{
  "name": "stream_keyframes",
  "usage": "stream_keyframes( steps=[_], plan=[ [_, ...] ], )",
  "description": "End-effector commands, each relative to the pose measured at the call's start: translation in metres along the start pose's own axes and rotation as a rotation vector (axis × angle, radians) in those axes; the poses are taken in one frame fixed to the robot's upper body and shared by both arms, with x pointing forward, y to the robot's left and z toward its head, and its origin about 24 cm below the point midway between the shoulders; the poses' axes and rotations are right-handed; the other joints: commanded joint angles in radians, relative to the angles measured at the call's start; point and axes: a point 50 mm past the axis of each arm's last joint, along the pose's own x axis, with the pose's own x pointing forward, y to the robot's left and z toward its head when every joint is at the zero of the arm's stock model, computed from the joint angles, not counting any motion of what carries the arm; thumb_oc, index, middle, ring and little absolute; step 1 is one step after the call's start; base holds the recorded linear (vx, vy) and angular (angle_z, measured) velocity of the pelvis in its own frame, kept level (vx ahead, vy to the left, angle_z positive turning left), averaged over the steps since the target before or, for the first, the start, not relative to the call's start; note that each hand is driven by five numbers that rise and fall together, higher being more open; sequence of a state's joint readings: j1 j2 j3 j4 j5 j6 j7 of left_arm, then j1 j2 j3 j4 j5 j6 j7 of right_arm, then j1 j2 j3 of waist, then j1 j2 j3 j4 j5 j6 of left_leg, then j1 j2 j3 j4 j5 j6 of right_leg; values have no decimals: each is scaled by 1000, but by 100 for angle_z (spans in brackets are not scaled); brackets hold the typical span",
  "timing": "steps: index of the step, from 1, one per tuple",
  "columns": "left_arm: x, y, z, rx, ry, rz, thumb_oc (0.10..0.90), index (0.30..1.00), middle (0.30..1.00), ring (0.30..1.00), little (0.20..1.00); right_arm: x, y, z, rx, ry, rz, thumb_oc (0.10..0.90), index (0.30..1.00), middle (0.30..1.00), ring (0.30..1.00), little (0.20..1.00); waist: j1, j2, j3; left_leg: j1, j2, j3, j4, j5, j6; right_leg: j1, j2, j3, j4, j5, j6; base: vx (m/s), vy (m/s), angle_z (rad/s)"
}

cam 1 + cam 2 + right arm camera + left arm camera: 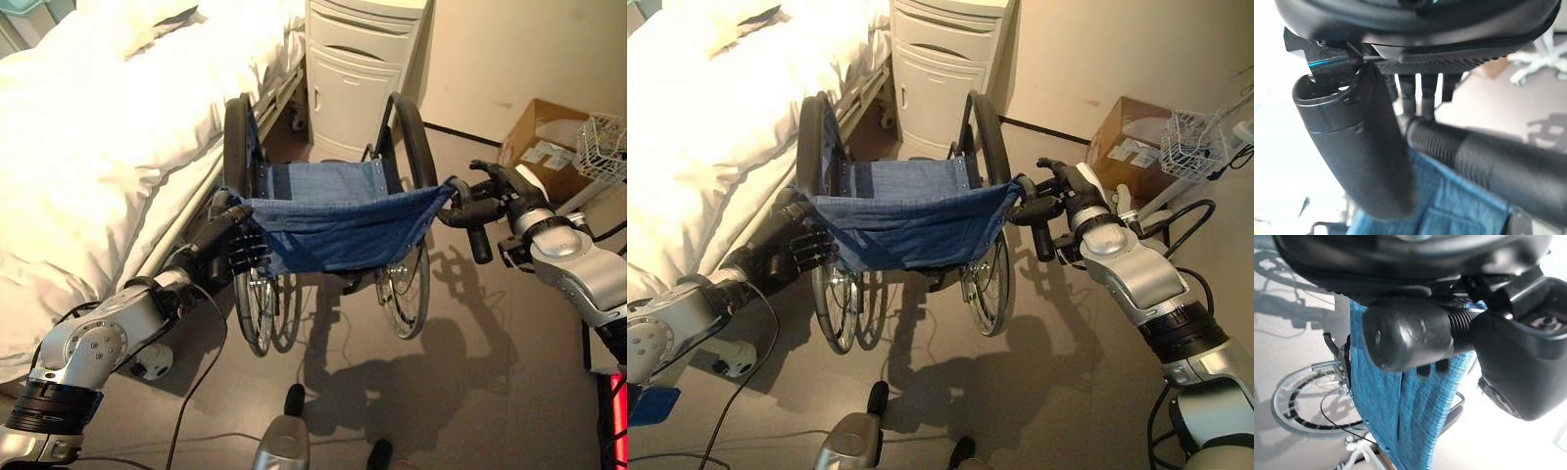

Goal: Push the wheelchair next to the bed

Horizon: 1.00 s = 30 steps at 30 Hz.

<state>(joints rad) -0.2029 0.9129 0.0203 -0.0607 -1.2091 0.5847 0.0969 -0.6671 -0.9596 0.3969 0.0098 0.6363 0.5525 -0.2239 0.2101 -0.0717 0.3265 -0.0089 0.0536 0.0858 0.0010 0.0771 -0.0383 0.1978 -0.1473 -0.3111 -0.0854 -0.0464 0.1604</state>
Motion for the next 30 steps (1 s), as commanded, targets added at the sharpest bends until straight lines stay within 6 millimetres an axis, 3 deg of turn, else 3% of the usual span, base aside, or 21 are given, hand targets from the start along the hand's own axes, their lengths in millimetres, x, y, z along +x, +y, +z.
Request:
stream_keyframes(
  steps=[1, 10, 18, 26, 30],
  plan=[
    [-18, 21, 56, 65, -265, 127, 800, 900, 900, 900, 900, -9, 10, 42, 46, -232, 44, 800, 900, 900, 900, 900, 20, 5, -151, -56, -8, -27, 59, -34, -34, -7, 16, -43, 54, 25, -14, 0, 0, 0],
    [-48, 57, 78, 225, -336, 334, 800, 900, 900, 900, 900, -17, -13, 40, 79, -238, -68, 800, 900, 900, 900, 900, 20, 18, -162, -38, -4, -35, 41, -29, -39, -7, 16, -48, 52, 26, -15, 0, 0, 0],
    [-98, 99, 100, 442, -326, 637, 800, 900, 900, 900, 900, -31, -44, 29, 58, -214, -194, 800, 900, 900, 900, 900, 0, 32, -199, 22, -4, -29, -25, -18, -38, -28, 24, -36, 47, 35, -15, 17, 17, 0],
    [-136, 120, 115, 521, -328, 816, 800, 900, 900, 900, 900, -44, -71, 23, 115, -243, -348, 800, 900, 900, 900, 900, -11, 46, -209, 50, -3, -28, -49, -25, -38, -32, 30, -37, 45, 29, -21, 5, 0, 2],
    [-145, 126, 110, 519, -310, 840, 800, 900, 900, 900, 900, -53, -83, 24, 150, -287, -413, 800, 900, 900, 900, 900, -19, 52, -210, 58, -2, -29, -57, -29, -37, -36, 32, -35, 45, 26, -23, 0, -2, 2]
  ],
)
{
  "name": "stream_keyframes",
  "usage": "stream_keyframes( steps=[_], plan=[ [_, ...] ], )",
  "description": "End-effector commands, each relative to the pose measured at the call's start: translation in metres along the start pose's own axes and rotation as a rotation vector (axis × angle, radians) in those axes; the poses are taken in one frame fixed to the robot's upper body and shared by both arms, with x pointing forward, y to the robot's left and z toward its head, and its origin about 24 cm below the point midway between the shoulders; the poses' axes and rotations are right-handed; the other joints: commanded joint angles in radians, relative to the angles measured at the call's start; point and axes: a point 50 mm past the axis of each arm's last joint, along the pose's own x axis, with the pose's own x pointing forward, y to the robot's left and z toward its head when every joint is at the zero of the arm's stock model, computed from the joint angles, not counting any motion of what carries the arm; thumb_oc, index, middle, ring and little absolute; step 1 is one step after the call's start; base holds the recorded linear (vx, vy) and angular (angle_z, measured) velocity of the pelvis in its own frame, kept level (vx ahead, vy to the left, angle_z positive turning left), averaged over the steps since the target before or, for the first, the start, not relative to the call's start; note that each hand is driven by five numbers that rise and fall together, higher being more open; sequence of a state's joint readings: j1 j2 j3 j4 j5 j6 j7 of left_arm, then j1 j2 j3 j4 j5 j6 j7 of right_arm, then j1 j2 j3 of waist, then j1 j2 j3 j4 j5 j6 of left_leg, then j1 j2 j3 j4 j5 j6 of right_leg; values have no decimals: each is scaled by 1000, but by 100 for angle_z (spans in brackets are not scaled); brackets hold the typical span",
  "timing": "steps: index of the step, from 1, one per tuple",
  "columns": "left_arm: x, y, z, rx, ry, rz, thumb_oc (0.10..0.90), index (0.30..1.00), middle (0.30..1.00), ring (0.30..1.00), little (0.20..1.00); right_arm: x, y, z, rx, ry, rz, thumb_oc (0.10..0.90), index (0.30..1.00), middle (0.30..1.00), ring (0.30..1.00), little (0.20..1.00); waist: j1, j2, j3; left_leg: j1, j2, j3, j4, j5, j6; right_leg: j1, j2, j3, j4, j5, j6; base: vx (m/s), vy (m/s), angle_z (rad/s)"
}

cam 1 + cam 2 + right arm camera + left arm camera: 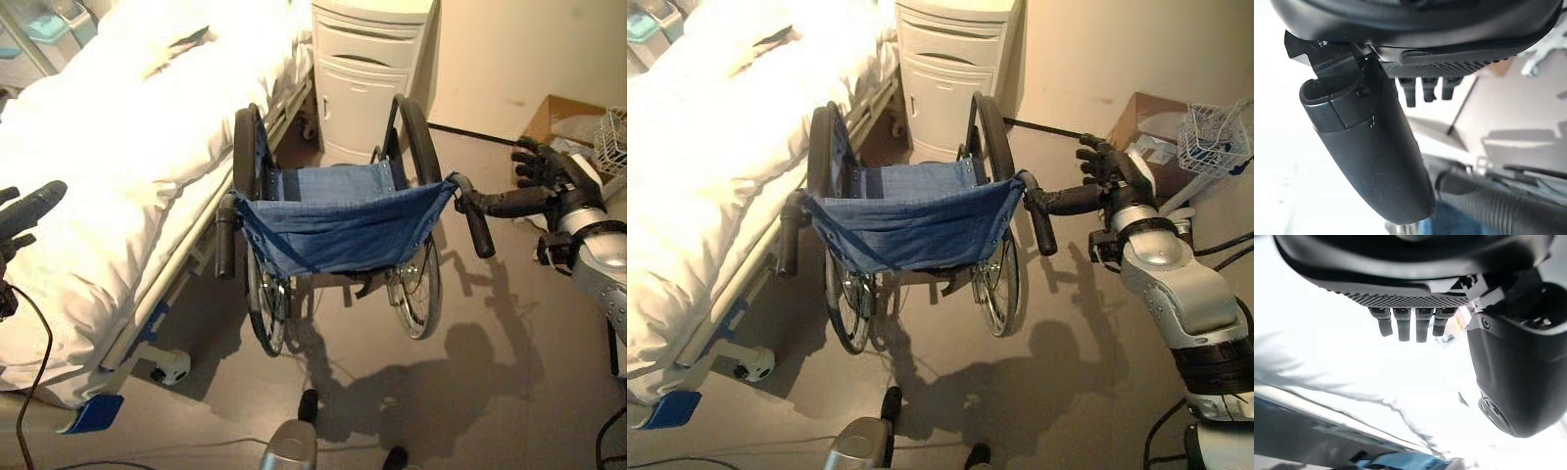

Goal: Push the wheelchair next to the bed

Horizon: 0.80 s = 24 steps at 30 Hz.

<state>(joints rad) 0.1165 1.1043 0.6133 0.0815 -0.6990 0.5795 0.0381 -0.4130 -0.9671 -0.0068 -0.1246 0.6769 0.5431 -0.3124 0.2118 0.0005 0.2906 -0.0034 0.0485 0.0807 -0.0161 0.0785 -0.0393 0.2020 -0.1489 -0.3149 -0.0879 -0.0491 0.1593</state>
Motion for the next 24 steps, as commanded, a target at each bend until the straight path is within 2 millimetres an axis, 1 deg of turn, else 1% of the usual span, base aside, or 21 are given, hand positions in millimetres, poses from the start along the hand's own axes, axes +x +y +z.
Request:
stream_keyframes(
  steps=[1, 3, 6, 7, 8, 9, 10, 12, 14, 15, 17, 19, 20, 22, 23, 24],
  plan=[
    [-9, 27, 44, 108, -177, 107, 800, 900, 900, 900, 900, -9, -26, 39, -11, -249, -142, 800, 900, 900, 900, 900, -22, -20, -174, 54, 3, -24, -41, -30, -37, -41, 34, -31, 48, 28, -22, 0, 0, 0],
    [-10, 29, 40, 100, -165, 105, 800, 900, 900, 900, 900, -12, -32, 41, 13, -272, -169, 800, 900, 900, 900, 900, -28, -18, -176, 60, 5, -22, -44, -33, -37, -42, 36, -30, 47, 26, -23, 0, 0, 0],
    [-10, 28, 36, 91, -154, 95, 800, 900, 900, 900, 900, -15, -35, 40, 26, -279, -183, 800, 900, 900, 900, 900, -32, -16, -178, 63, 4, -23, -46, -34, -37, -43, 37, -27, 46, 26, -24, 0, 0, 0],
    [-11, 26, 30, 76, -136, 75, 800, 900, 900, 900, 900, -16, -35, 37, 25, -273, -185, 800, 900, 900, 900, 900, -35, -15, -178, 65, 5, -22, -48, -35, -38, -45, 38, -26, 45, 26, -24, 0, 0, 0],
    [-11, 25, 29, 75, -134, 70, 800, 900, 900, 900, 900, -17, -35, 36, 24, -272, -185, 800, 900, 900, 900, 900, -35, -14, -178, 65, 6, -22, -49, -35, -38, -45, 38, -26, 45, 26, -24, 0, 0, 0],
    [-12, 21, 21, 68, -106, 36, 800, 900, 900, 900, 900, -18, -35, 29, 19, -250, -183, 800, 900, 900, 900, 900, -37, -13, -177, 66, 7, -21, -50, -35, -39, -47, 38, -24, 43, 27, -24, 0, 0, 0],
    [-12, 20, 21, 69, -105, 35, 800, 900, 900, 900, 900, -19, -36, 29, 18, -249, -183, 800, 900, 900, 900, 900, -37, -13, -178, 66, 7, -21, -51, -35, -39, -46, 39, -24, 43, 27, -24, -12, -17, -5],
    [-15, 14, 5, 63, -64, -7, 800, 900, 900, 900, 900, -23, -39, 14, 28, -209, -194, 800, 900, 900, 900, 900, -40, -11, -178, 69, 9, -20, -54, -34, -39, -47, 40, -21, 41, 27, -24, -15, -10, -5],
    [-18, 2, -22, 44, 9, -66, 800, 900, 900, 900, 900, -29, -44, -11, 83, -136, -230, 800, 900, 900, 900, 900, -49, -9, -176, 71, 12, -18, -57, -34, -39, -48, 41, -18, 39, 27, -24, -13, -3, -2],
    [-19, 0, -26, 44, 15, -74, 800, 900, 900, 900, 900, -30, -44, -14, 93, -126, -236, 800, 900, 900, 900, 900, -49, -8, -176, 71, 12, -18, -57, -34, -39, -48, 41, -18, 39, 27, -24, 0, 0, 0],
    [-22, -10, -42, 26, 63, -121, 800, 900, 900, 900, 900, -34, -48, -32, 130, -73, -274, 800, 900, 900, 900, 900, -55, -8, -176, 71, 12, -17, -59, -34, -38, -50, 41, -18, 38, 28, -23, -15, -5, -1],
    [-29, -26, -61, -15, 121, -206, 800, 900, 900, 900, 900, -45, -60, -61, 187, 29, -381, 800, 900, 900, 900, 900, -68, -7, -176, 73, 13, -15, -60, -36, -36, -53, 41, -15, 39, 29, -21, -18, -7, 0],
    [-30, -27, -62, -24, 127, -213, 800, 900, 900, 900, 900, -47, -62, -65, 190, 42, -390, 800, 900, 900, 900, 900, -69, -7, -176, 74, 13, -14, -60, -36, -36, -54, 41, -14, 39, 29, -21, -22, -10, 6],
    [-35, -34, -73, -69, 162, -254, 800, 900, 900, 900, 900, -57, -68, -87, 233, 117, -445, 800, 900, 900, 900, 900, -78, -5, -178, 75, 14, -8, -60, -38, -36, -58, 41, -11, 41, 29, -19, -6, -2, 2],
    [-38, -39, -81, -77, 189, -281, 800, 900, 900, 900, 900, -65, -69, -108, 267, 194, -481, 800, 900, 900, 900, 900, -87, -4, -176, 77, 15, -3, -60, -40, -36, -61, 41, -8, 43, 30, -18, 0, 0, 0],
    [-40, -42, -88, -71, 215, -291, 800, 900, 900, 900, 900, -72, -69, -124, 278, 248, -493, 800, 900, 900, 900, 900, -91, -3, -177, 77, 15, 0, -60, -41, -36, -63, 42, -5, 43, 30, -18, 0, 0, 0]
  ],
)
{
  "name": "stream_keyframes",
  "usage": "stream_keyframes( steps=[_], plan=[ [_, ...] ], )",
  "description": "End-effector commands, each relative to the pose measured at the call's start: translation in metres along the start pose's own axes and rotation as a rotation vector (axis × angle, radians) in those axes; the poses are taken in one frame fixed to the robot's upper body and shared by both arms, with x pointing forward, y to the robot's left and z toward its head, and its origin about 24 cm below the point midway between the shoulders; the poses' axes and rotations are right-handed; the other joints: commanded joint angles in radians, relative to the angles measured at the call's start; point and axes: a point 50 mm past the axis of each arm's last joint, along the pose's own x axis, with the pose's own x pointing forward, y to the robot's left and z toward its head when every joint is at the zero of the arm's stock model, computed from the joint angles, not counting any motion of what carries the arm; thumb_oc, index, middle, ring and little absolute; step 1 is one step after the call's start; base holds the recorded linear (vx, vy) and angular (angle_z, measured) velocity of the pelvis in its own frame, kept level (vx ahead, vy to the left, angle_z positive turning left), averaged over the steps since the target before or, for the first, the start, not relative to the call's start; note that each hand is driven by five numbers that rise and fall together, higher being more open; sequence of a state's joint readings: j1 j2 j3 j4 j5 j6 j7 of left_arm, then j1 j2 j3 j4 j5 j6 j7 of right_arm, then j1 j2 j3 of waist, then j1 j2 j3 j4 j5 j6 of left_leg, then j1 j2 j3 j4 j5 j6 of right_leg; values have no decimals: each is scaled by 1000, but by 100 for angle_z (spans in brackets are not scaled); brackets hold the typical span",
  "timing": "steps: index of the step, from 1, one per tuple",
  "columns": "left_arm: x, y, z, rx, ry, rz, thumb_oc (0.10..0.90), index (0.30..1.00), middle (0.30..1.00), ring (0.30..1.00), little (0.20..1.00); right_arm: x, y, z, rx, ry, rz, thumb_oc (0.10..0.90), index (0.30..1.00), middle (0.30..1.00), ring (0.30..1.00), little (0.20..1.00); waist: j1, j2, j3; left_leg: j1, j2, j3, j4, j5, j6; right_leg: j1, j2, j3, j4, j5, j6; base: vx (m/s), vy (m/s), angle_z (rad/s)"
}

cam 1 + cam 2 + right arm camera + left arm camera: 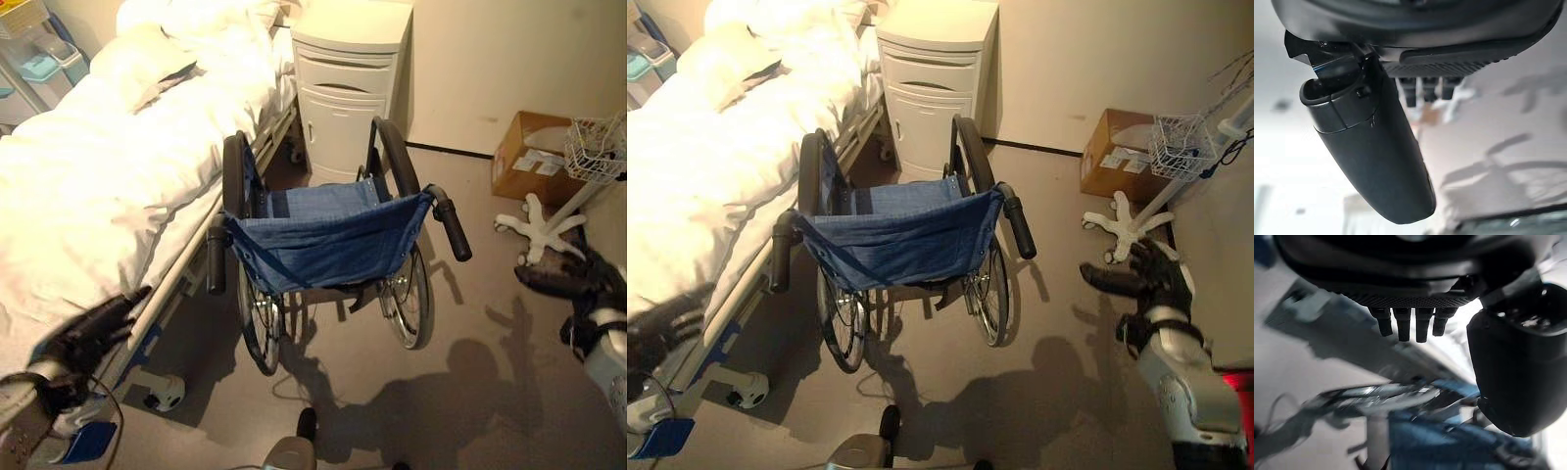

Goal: Push the wheelchair next to the bed

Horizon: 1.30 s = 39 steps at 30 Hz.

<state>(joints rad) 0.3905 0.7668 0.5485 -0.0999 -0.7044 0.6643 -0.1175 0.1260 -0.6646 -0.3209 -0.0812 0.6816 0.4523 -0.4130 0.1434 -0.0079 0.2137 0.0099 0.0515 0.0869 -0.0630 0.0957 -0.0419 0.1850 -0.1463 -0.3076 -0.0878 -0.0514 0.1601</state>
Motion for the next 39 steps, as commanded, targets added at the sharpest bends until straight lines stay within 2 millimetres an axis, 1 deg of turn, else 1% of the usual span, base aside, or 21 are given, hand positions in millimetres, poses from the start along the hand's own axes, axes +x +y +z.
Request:
stream_keyframes(
  steps=[1, 3, 4, 6, 7, 8, 9, 11, 12, 14, 15, 17, 18, 20, 21, 22, 24, 25, 28, 32, 39],
  plan=[
    [-6, 3, 27, 79, -117, 11, 800, 900, 900, 900, 900, 3, -28, 16, 85, -122, -136, 800, 900, 900, 900, 900, -27, 6, -98, 64, 11, -4, -13, -59, -32, -48, 39, -10, 43, 33, -18, 0, 0, 0],
    [-2, 1, 1, 102, -6, 7, 800, 900, 900, 900, 900, 0, -36, -33, 79, 46, -195, 800, 900, 900, 900, 900, -37, 9, -95, 66, 10, 2, -12, -61, -30, -51, 38, -5, 45, 33, -17, 0, 0, 0],
    [-1, 1, 0, 105, 3, 4, 800, 900, 900, 900, 900, 0, -36, -36, 79, 53, -199, 800, 900, 900, 900, 900, -37, 9, -95, 66, 10, 2, -12, -61, -30, -51, 38, -5, 46, 33, -17, 7, 9, -3],
    [5, -1, -16, 124, 76, 1, 800, 900, 900, 900, 900, -1, -41, -67, 70, 163, -246, 800, 900, 900, 900, 900, -41, 11, -93, 68, 8, 2, -12, -64, -29, -52, 38, -3, 48, 33, -17, 5, 14, -6],
    [11, -6, -31, 114, 149, -11, 800, 900, 900, 900, 900, -1, -43, -90, 36, 251, -263, 800, 900, 900, 900, 900, -44, 15, -90, 70, 7, 1, -12, -65, -29, -52, 37, -3, 47, 34, -18, 0, 0, 0],
    [16, -12, -41, 90, 193, -25, 800, 900, 900, 900, 900, -2, -43, -104, 16, 311, -274, 800, 900, 900, 900, 900, -45, 17, -88, 72, 7, 1, -12, -65, -28, -51, 37, -4, 47, 34, -19, 6, 33, 3],
    [23, -20, -53, 64, 236, -30, 800, 900, 900, 900, 900, -3, -40, -121, -6, 370, -284, 800, 900, 900, 900, 900, -45, 20, -87, 73, 6, 0, -12, -66, -28, -50, 37, -3, 47, 35, -21, 0, 0, 0],
    [34, -34, -70, 38, 291, -26, 800, 900, 900, 900, 900, -6, -32, -145, -35, 462, -283, 800, 900, 900, 900, 900, -45, 23, -86, 75, 5, -2, -12, -68, -28, -50, 37, -3, 49, 35, -24, 21, 18, -4],
    [47, -55, -87, 35, 328, -31, 800, 900, 900, 900, 900, -12, -17, -170, -56, 563, -278, 800, 900, 900, 900, 900, -43, 24, -85, 77, 3, -7, -13, -69, -26, -49, 38, -4, 51, 36, -27, 0, 0, 0],
    [55, -73, -101, 15, 337, -43, 800, 900, 900, 900, 900, -20, -9, -190, -80, 642, -259, 800, 900, 900, 900, 900, -42, 25, -85, 79, 2, -12, -14, -70, -24, -49, 39, -3, 53, 35, -30, 13, 1, 2],
    [60, -91, -119, 7, 328, -42, 800, 900, 900, 900, 900, -32, 1, -211, -111, 712, -238, 800, 900, 900, 900, 900, -42, 23, -86, 81, 2, -14, -18, -73, -21, -50, 41, -1, 54, 36, -32, 0, 0, 0],
    [62, -98, -129, 37, 327, -53, 800, 900, 900, 900, 900, -40, 4, -223, -138, 765, -219, 800, 900, 900, 900, 900, -41, 21, -88, 82, 1, -15, -19, -75, -19, -51, 41, -1, 54, 35, -33, 0, 0, 0],
    [60, -109, -153, 57, 370, -48, 800, 900, 900, 900, 900, -53, 9, -240, -170, 834, -163, 800, 900, 900, 900, 900, -42, 18, -90, 83, 2, -13, -22, -75, -18, -55, 43, 3, 56, 39, -33, 0, 0, 0],
    [56, -114, -173, 44, 419, -37, 800, 900, 900, 900, 900, -58, 17, -246, -178, 853, -120, 800, 900, 900, 900, 900, -43, 16, -91, 83, 2, -11, -24, -76, -17, -56, 43, 5, 56, 40, -33, 0, 0, 0],
    [52, -118, -196, 17, 485, -3, 800, 900, 900, 900, 900, -64, 25, -252, -200, 855, -48, 800, 900, 900, 900, 900, -50, 13, -94, 82, 1, -9, -24, -79, -14, -60, 45, 9, 58, 40, -33, 0, 0, 0],
    [49, -120, -209, 39, 524, 21, 800, 900, 900, 900, 900, -69, 31, -256, -239, 857, 12, 800, 900, 900, 900, 900, -57, 11, -97, 81, 2, -5, -24, -81, -12, -63, 45, 13, 58, 40, -34, 0, 0, 0],
    [45, -121, -222, 94, 556, 48, 800, 900, 900, 900, 900, -76, 36, -262, -286, 857, 83, 800, 900, 900, 900, 900, -69, 8, -102, 80, 2, 2, -24, -84, -10, -68, 47, 22, 60, 40, -34, -7, 13, -2],
    [41, -125, -233, 119, 602, 83, 800, 900, 900, 900, 900, -84, 39, -269, -302, 880, 150, 800, 900, 900, 900, 900, -84, 3, -106, 80, 4, 10, -24, -88, -8, -75, 49, 34, 64, 40, -34, -21, 28, -10],
    [36, -126, -242, 84, 654, 130, 800, 900, 900, 900, 900, -92, 40, -275, -331, 903, 227, 800, 900, 900, 900, 900, -96, 1, -108, 80, 4, 17, -24, -92, -6, -78, 50, 41, 66, 37, -33, -26, 25, -11],
    [34, -127, -248, 54, 683, 169, 800, 900, 900, 900, 900, -112, 39, -289, -238, 1058, 315, 800, 900, 900, 900, 900, -102, -8, -116, 79, 2, 19, -24, -100, -4, -80, 51, 42, 65, 37, -34, -25, 2, -2],
    [31, -134, -253, 29, 703, 118, 800, 900, 900, 900, 900, -126, 39, -299, -133, 1188, 295, 800, 900, 900, 900, 900, -93, -4, -128, 79, -3, 15, -24, -104, -1, -78, 52, 39, 64, 37, -36, -11, 1, 0]
  ],
)
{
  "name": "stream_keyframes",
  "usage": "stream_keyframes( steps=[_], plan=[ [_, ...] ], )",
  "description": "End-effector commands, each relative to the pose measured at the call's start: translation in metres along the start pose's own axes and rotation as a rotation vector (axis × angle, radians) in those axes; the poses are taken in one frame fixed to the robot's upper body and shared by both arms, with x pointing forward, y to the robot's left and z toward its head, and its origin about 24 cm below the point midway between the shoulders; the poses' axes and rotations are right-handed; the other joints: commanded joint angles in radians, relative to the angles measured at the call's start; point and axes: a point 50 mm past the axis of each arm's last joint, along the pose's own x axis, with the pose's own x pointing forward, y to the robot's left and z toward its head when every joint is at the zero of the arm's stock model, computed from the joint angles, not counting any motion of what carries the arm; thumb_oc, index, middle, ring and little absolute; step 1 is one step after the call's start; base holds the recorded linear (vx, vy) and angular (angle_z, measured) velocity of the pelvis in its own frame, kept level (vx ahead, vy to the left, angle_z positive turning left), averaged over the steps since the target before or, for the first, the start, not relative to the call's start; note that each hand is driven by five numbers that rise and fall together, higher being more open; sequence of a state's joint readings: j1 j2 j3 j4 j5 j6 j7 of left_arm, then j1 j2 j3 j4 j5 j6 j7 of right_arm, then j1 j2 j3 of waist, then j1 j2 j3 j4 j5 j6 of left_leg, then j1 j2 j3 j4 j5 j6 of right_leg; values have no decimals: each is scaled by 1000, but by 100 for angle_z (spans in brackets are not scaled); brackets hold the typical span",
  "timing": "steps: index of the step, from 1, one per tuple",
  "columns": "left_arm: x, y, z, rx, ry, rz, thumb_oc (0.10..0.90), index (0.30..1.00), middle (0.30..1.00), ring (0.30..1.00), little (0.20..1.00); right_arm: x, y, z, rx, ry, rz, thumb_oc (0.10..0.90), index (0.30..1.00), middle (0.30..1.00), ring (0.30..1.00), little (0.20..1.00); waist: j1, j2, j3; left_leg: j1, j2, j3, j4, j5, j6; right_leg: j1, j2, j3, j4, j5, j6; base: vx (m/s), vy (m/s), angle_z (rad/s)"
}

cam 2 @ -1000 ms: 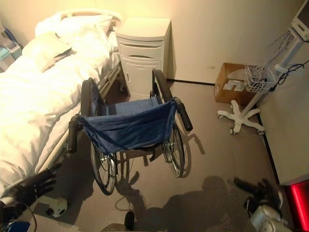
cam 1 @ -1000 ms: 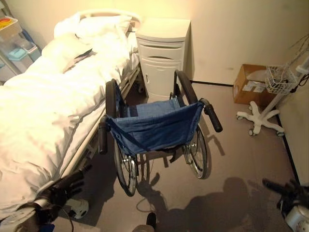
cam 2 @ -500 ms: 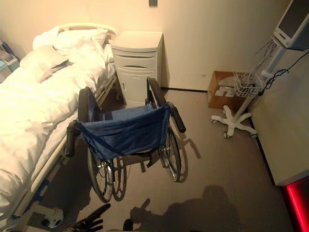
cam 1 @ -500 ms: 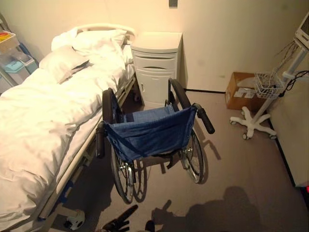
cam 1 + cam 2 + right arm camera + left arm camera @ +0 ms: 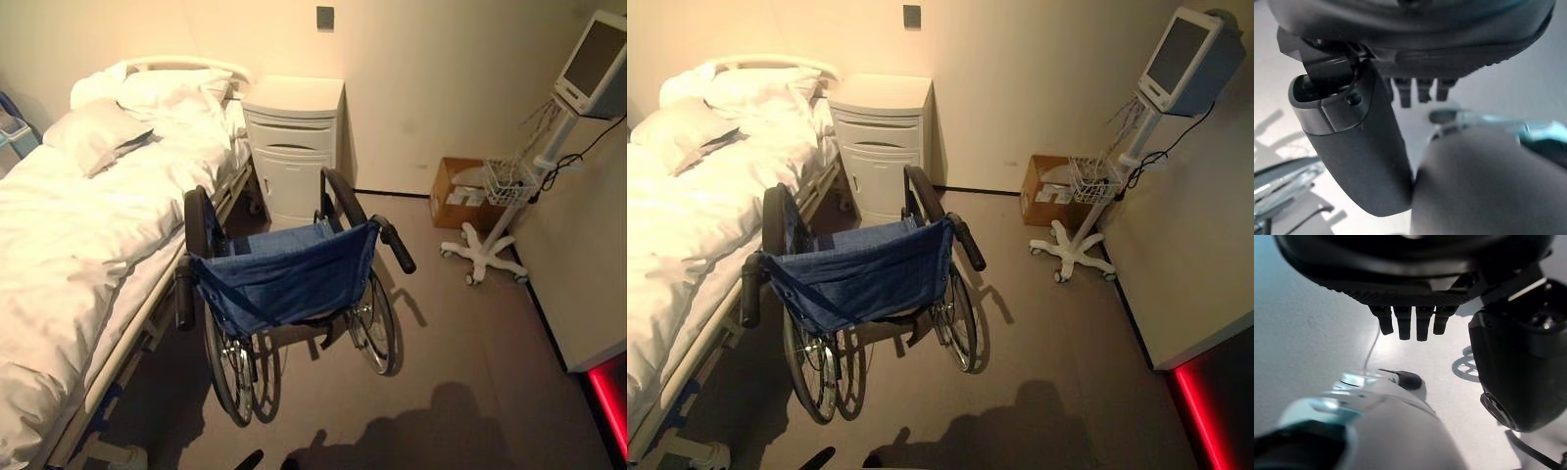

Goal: Push the wheelchair next to the bed

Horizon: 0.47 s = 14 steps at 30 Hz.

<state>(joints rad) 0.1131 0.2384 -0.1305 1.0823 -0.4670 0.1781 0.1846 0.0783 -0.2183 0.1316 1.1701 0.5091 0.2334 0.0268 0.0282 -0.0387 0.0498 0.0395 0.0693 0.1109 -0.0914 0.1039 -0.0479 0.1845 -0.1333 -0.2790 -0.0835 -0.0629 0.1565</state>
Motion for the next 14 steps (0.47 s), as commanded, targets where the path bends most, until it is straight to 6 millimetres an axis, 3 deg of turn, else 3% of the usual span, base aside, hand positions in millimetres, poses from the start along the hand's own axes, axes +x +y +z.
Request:
stream_keyframes(
  steps=[1, 14],
  plan=[
    [2, -11, 19, -31, -45, -32, 800, 900, 900, 900, 900, 1, 3, -3, 17, 58, 30, 800, 900, 900, 900, 900, 23, 28, 34, 50, -21, -9, 4, -113, 6, -77, 39, 11, 59, 49, -32, 0, 0, 0],
    [1, -20, 5, 19, 27, -84, 800, 900, 900, 900, 900, 2, 2, -5, 24, 84, 7, 800, 900, 900, 900, 900, 27, 64, 24, 51, -28, -15, 4, -117, 12, -72, 30, 7, 55, 46, -32, -5, 33, 0]
  ],
)
